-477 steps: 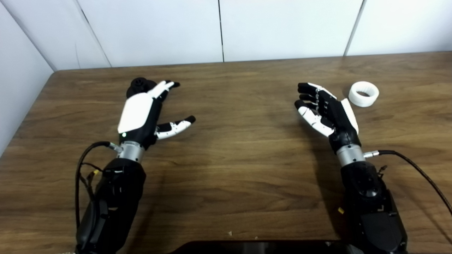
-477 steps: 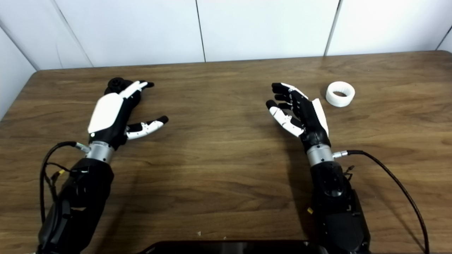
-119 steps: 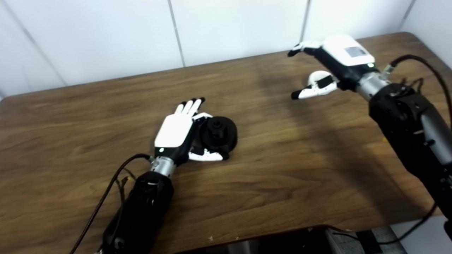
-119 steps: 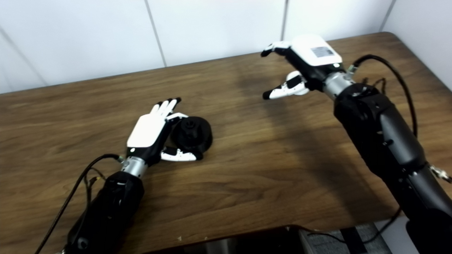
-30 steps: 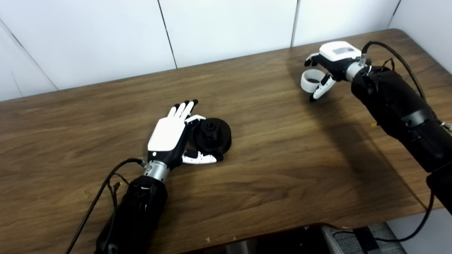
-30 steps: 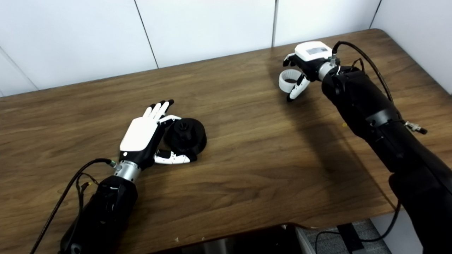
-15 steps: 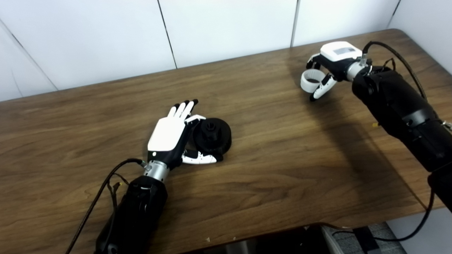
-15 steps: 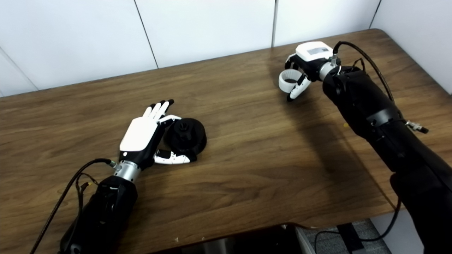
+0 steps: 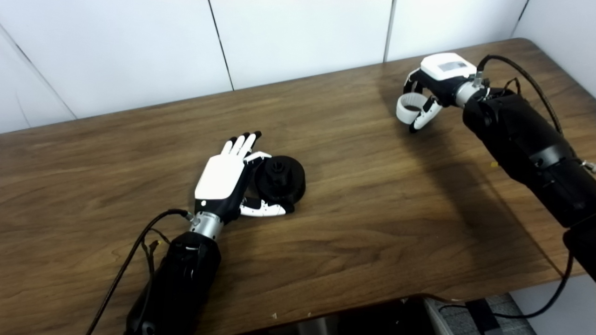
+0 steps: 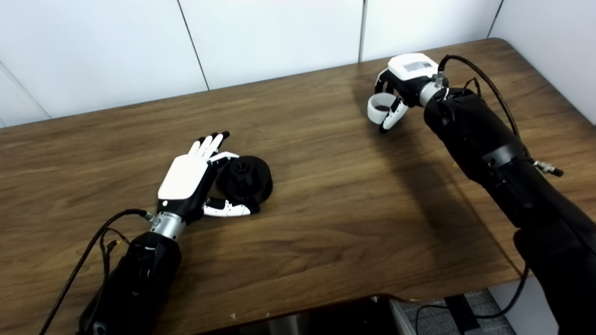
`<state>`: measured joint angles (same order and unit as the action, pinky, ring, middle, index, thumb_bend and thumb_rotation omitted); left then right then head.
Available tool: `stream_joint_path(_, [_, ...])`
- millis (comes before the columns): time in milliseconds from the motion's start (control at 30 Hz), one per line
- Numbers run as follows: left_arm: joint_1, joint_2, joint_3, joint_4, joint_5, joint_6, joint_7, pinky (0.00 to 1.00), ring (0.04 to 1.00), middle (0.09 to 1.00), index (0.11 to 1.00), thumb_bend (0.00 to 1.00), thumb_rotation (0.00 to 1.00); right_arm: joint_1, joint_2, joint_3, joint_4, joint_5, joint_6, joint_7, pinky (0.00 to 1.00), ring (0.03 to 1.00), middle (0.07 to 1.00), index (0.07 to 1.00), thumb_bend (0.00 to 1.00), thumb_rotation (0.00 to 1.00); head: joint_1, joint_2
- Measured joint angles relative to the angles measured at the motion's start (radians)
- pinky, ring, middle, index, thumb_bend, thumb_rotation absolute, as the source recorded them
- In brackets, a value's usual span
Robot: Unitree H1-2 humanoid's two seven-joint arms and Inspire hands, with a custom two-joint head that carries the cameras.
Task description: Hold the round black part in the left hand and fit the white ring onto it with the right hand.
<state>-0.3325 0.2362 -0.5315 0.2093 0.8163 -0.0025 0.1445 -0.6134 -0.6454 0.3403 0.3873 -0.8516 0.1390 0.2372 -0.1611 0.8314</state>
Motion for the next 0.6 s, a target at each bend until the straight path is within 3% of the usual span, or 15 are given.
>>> stream_joint_path(67, [0.000,0.000,0.000,0.000,0.000,0.000,0.000,1.00,1.000,1.000,0.664,1.00,0.45,0.002,0.000,0.000,0.000,0.002,0.000,-0.011,0.82,0.710,0.579,0.648,0.77,0.14,0.000,0.000])
stream_joint_path(100, [0.000,0.000,0.000,0.000,0.000,0.000,0.000,1.00,1.000,1.000,0.665,1.00,0.45,0.003,0.001,0.000,0.000,0.003,0.000,-0.018,0.83,0.709,0.535,0.646,0.67,0.07,0.000,0.000])
stream_joint_path(167, [0.000,0.000,0.000,0.000,0.000,-0.001,0.000,1.00,1.000,1.000,0.665,1.00,0.45,0.003,0.003,0.000,0.002,0.005,0.000,-0.031,0.84,0.703,0.494,0.644,0.58,0.01,0.002,0.000])
stream_joint_path(600, [0.000,0.000,-0.001,-0.001,0.000,-0.001,-0.002,1.00,1.000,1.000,0.669,1.00,0.46,0.005,0.004,-0.002,0.006,0.012,0.000,-0.050,0.85,0.682,0.486,0.621,0.56,0.00,0.008,0.005])
